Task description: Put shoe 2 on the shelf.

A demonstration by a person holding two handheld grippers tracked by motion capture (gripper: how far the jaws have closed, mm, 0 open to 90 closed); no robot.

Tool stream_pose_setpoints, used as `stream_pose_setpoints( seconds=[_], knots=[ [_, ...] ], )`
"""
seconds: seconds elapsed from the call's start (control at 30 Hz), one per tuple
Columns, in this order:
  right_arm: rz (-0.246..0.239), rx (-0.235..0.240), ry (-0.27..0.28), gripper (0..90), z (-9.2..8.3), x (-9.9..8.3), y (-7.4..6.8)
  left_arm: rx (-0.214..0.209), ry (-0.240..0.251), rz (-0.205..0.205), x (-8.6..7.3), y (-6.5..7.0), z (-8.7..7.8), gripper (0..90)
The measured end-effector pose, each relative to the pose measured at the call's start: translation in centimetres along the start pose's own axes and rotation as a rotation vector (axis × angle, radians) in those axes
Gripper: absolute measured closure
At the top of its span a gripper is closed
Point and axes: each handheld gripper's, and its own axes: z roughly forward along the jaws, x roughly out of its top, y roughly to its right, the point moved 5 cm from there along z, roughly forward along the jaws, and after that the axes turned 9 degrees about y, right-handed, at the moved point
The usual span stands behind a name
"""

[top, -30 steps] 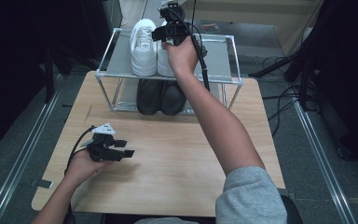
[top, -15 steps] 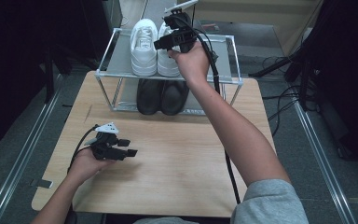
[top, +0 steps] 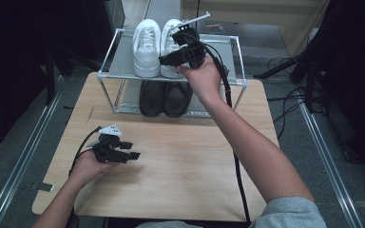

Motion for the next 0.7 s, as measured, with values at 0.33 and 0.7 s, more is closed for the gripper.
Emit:
stream_pose_setpoints(
  seconds=[0.33, 0.7],
  knots=[
    [-0.017, 0.073, -0.005, 50.5, 0.4, -3.9, -0.2, 0.003, -0.007, 0.014, -0.1, 0.0, -0.1, 38.2],
    [-0.021, 0.112, 0.024, 47.2, 0.1, -7.8, 0.3, 0.005, -0.009, 0.017, -0.1, 0.0, 0.0, 37.9]
  ],
)
